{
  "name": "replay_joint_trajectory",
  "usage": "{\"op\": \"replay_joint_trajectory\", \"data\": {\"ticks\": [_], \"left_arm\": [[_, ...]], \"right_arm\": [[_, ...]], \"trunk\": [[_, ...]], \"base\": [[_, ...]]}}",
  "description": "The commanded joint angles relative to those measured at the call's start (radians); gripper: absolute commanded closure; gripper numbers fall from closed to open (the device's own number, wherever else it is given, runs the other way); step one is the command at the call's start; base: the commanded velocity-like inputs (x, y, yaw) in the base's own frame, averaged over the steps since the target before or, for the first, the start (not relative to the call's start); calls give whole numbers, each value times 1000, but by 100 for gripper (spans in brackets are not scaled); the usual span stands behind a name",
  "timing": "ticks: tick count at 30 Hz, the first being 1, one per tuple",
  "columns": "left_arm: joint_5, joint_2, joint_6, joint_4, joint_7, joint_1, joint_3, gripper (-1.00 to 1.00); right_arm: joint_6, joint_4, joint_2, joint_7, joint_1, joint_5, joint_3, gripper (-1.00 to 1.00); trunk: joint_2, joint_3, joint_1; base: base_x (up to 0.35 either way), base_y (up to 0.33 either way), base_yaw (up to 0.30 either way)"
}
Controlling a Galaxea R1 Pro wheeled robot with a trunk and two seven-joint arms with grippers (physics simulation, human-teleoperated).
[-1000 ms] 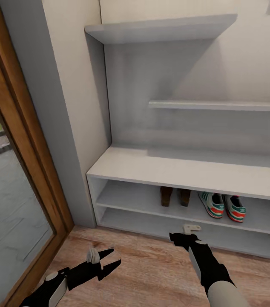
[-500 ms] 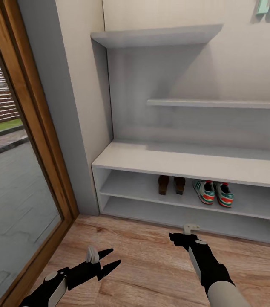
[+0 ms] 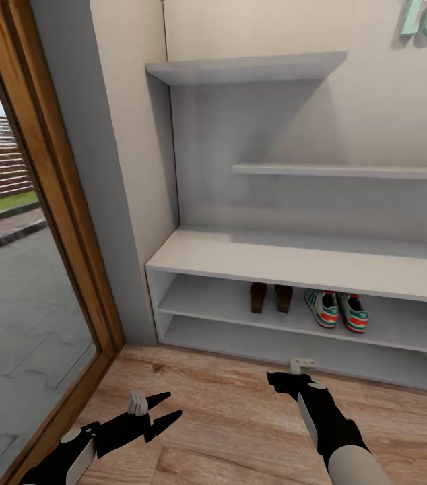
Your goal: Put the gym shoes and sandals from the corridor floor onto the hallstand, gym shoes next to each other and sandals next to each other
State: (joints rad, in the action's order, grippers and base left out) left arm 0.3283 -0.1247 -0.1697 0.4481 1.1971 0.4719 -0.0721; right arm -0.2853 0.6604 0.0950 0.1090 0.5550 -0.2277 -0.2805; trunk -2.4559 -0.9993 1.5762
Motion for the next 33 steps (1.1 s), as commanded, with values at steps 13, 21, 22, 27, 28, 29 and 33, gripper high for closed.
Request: {"op": "replay_joint_trajectory", "data": {"ticks": [13,21,22,27,28,29,33], "left_arm": [[9,-51,-9,-2,-3,1,-4,-100],[12,-94,-8,0,-2,1,52,-100],[12,-93,-8,0,-3,1,53,-100],[12,-92,-8,0,-2,1,55,-100],[12,-92,-8,0,-3,1,55,-100],[12,-92,-8,-1,-3,1,55,-100],[12,-92,-8,0,-3,1,54,-100]], "right_arm": [[18,-514,9,9,-5,-17,-3,-100],[91,-573,7,12,-6,-14,-4,-100],[138,-574,8,12,-6,-14,-4,-100],[184,-573,8,13,-6,-17,-3,-100],[189,-573,8,14,-6,-17,-3,-100],[191,-573,8,16,-6,-17,-3,-100],[198,-572,8,101,-6,-19,-3,-100]], "trunk": [[91,40,-50],[147,65,-81],[154,68,-85],[189,84,-104],[196,87,-108],[203,90,-111],[231,103,-127]], "base": [[0,0,0],[0,0,0],[0,0,0],[0,0,0],[0,0,0],[0,0,0],[0,0,0]]}}
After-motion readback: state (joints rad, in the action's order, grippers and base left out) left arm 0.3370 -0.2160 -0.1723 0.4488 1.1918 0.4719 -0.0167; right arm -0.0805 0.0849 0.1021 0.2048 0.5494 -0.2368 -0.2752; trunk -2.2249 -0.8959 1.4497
